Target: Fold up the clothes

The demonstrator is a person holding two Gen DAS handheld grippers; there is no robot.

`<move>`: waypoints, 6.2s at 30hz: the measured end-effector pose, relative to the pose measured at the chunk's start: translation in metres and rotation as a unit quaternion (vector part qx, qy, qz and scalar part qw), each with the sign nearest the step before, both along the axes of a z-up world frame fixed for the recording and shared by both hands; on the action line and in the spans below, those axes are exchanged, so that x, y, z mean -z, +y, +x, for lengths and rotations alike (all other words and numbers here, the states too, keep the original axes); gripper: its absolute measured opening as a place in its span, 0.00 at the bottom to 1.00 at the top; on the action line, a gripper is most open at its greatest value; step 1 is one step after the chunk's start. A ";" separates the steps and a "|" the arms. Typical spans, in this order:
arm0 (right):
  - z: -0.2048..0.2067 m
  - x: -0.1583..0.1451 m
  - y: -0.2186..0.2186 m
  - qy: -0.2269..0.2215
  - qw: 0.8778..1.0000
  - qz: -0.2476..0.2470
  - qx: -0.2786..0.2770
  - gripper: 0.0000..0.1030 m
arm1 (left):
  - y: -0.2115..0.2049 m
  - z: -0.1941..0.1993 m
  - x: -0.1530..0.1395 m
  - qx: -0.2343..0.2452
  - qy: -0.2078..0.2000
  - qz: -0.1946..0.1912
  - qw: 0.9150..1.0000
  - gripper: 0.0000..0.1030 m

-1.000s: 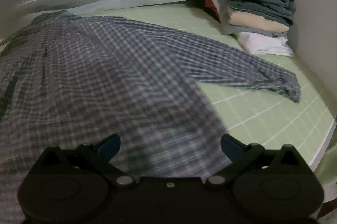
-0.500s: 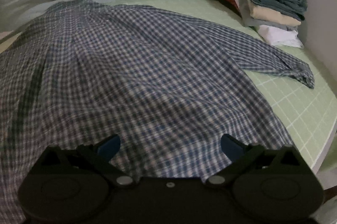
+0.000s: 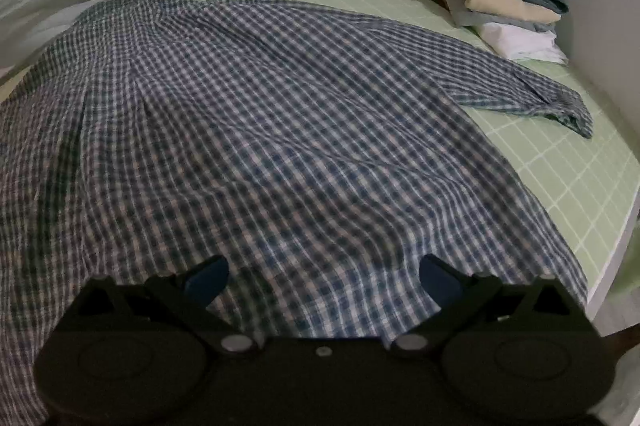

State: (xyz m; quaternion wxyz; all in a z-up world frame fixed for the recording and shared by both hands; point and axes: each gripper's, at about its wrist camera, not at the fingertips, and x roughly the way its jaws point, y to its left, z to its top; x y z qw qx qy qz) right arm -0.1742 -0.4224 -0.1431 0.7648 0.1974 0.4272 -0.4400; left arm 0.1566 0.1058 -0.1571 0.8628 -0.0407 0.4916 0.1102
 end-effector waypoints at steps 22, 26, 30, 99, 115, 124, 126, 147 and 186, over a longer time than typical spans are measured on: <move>-0.038 -0.003 -0.040 -0.061 0.997 -0.006 0.057 1.00 | -0.266 -0.036 -0.073 0.329 -0.057 -0.233 0.913 0.51; -0.039 -0.006 -0.049 -0.078 0.995 0.001 0.067 1.00 | -0.286 -0.036 -0.071 0.336 -0.070 -0.175 0.923 0.80; -0.024 -0.007 -0.055 -0.102 0.992 0.021 0.066 1.00 | -0.281 -0.016 -0.046 0.279 -0.026 -0.085 0.956 0.83; 0.165 -0.003 0.121 -0.088 0.975 0.017 -0.201 0.59 | -0.194 -0.018 0.025 0.154 0.078 -0.021 0.985 1.00; 0.166 -0.041 0.062 -0.182 0.943 0.027 -0.276 0.02 | -0.216 0.003 -0.024 0.105 0.066 -0.031 0.992 1.00; 0.123 -0.071 -0.085 -0.253 0.954 -0.024 -0.159 0.02 | -0.249 0.003 -0.060 0.082 0.007 -0.016 0.996 1.00; 0.108 -0.071 -0.129 -0.254 0.959 -0.050 -0.114 0.02 | -0.256 -0.005 -0.063 0.086 -0.002 0.001 0.996 1.00; 0.071 -0.017 -0.169 -0.213 0.973 -0.040 -0.080 1.00 | -0.207 -0.098 -0.051 -0.020 0.025 -0.003 0.999 1.00; 0.116 0.002 0.289 -0.112 0.982 -0.016 -0.151 0.74 | -0.004 -0.105 -0.037 0.218 0.026 -0.097 0.971 1.00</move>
